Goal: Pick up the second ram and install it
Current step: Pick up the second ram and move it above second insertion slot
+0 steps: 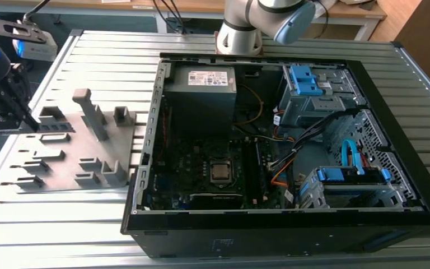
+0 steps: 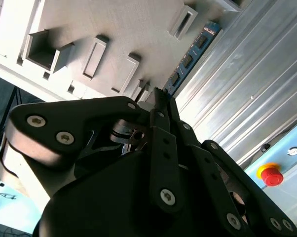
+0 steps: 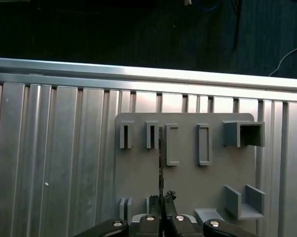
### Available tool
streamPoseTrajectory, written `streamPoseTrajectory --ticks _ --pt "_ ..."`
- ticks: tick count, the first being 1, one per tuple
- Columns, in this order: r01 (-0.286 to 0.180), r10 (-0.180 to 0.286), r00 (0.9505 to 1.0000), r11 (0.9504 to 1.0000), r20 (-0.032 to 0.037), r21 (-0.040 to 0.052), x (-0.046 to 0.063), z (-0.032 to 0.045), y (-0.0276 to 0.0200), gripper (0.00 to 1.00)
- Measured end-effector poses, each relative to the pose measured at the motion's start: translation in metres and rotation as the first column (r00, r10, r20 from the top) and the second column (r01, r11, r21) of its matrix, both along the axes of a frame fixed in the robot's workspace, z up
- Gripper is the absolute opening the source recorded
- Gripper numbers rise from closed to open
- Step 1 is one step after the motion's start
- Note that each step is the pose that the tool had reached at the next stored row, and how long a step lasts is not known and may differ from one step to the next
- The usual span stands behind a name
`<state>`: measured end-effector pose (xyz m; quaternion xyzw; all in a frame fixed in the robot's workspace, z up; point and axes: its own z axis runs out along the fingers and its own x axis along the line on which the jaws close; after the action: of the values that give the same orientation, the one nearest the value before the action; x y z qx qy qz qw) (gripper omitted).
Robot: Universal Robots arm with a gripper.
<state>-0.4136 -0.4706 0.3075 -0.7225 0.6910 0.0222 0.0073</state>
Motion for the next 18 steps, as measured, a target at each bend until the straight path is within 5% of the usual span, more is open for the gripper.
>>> streamPoseTrajectory --ticks 18 --pt "0.0 0.0 1.0 1.0 -0.0001 0.0001 0.0 0.0246 0.0 0.14"
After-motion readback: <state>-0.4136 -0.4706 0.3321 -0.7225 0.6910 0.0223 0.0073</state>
